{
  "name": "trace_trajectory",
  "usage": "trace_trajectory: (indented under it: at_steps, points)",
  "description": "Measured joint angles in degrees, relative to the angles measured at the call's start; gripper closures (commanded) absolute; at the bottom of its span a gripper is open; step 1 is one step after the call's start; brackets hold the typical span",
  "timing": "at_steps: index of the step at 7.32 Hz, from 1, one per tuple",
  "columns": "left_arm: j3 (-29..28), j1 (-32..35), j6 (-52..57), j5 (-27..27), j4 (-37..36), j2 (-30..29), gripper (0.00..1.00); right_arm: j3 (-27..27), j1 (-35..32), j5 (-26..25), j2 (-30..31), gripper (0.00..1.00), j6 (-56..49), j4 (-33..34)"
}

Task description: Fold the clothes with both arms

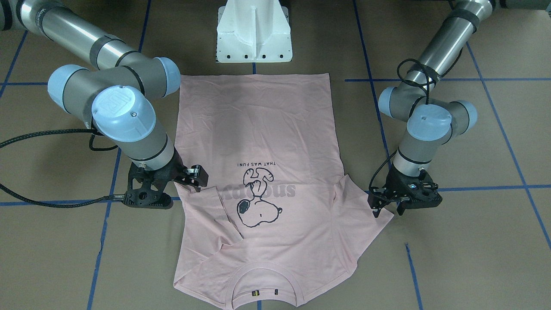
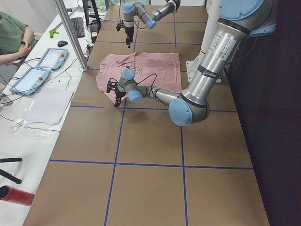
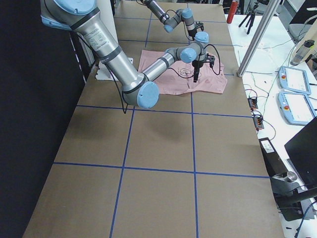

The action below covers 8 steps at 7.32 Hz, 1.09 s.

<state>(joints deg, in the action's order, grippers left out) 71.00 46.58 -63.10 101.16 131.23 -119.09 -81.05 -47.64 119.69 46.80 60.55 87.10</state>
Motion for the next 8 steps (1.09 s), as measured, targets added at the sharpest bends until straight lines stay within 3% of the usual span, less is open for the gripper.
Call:
trace_trajectory:
  at_steps: [1, 5, 7, 8]
  points:
    - [0.0, 0.0, 0.1, 0.0, 0.0, 0.0, 0.99, 0.0, 0.0, 0.0, 0.0, 0.0, 0.0, 0.0]
    - [3.1, 0.0, 0.0, 0.8, -2.4, -0.9, 1.0, 0.0, 0.1, -0.1, 0.2, 0.0, 0.0, 0.0]
    - [7.5, 0.0, -3.1, 3.2, -10.9, -5.2, 1.0, 0.0, 0.1, -0.1, 0.3, 0.0, 0.0, -0.1]
    - [6.8, -0.6, -7.3, 3.9, -13.1, -9.0, 1.0, -0.1, 0.1, -0.1, 0.5, 0.0, 0.0, -0.1]
